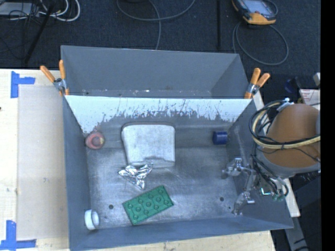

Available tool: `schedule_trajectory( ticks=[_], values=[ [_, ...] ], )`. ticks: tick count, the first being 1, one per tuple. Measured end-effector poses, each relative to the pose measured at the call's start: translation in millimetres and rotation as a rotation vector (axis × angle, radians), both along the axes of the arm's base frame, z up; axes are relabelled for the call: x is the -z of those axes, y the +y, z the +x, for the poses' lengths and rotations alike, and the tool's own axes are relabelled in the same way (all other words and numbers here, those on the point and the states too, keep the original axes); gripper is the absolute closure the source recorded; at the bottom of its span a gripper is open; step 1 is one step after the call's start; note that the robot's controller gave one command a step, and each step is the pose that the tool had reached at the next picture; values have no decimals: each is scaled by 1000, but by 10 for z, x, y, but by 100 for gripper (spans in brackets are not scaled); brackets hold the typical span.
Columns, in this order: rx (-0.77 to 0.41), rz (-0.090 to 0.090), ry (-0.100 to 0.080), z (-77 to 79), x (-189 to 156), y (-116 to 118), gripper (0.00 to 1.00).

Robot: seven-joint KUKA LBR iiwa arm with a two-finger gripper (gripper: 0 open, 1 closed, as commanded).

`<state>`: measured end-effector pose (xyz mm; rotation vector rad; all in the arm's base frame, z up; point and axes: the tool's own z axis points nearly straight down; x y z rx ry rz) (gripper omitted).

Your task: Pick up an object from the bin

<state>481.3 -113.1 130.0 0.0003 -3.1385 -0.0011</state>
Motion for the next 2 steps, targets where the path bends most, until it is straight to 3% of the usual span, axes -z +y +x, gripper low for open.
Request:
schedule_trajectory(
  ticks=[1,2],
  values=[
    [-84,3,-3,195,18,883,0],
    [-112,4,2,213,542,1595,0]
  ],
)
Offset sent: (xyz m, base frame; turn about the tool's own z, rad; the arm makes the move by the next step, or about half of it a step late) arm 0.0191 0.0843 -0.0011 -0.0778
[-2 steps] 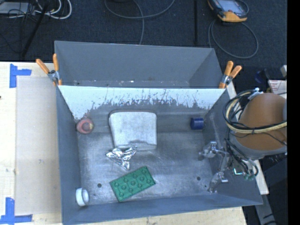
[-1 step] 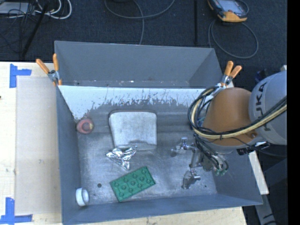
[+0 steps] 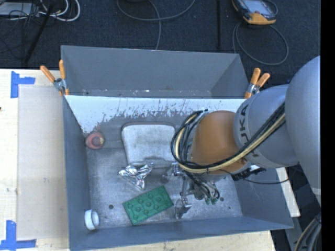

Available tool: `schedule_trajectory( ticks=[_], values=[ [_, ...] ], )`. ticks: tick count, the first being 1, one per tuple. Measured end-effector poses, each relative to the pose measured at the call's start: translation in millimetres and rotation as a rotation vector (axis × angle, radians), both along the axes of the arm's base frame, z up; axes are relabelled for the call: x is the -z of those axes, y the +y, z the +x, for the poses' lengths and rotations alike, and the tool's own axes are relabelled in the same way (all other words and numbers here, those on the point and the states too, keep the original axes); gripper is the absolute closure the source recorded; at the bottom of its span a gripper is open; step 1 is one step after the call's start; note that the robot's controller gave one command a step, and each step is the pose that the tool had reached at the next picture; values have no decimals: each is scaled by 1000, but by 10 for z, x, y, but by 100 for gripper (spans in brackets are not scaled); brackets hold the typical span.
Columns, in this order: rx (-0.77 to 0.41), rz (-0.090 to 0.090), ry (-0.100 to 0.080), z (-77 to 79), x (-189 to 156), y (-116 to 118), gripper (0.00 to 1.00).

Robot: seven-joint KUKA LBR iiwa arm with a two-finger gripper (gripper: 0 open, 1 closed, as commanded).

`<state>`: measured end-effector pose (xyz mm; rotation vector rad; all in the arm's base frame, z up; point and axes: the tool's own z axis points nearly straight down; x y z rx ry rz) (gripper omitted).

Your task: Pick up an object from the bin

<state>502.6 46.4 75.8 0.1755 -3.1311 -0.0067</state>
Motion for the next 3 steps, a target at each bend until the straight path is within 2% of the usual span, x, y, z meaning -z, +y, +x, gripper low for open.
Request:
schedule_trajectory(
  ticks=[1,2,3],
  values=[
    [-32,-2,-10,-115,43,498,0],
    [-33,-4,-6,-118,35,486,100],
    [-63,-3,-12,4,-1704,441,100]
  ],
)
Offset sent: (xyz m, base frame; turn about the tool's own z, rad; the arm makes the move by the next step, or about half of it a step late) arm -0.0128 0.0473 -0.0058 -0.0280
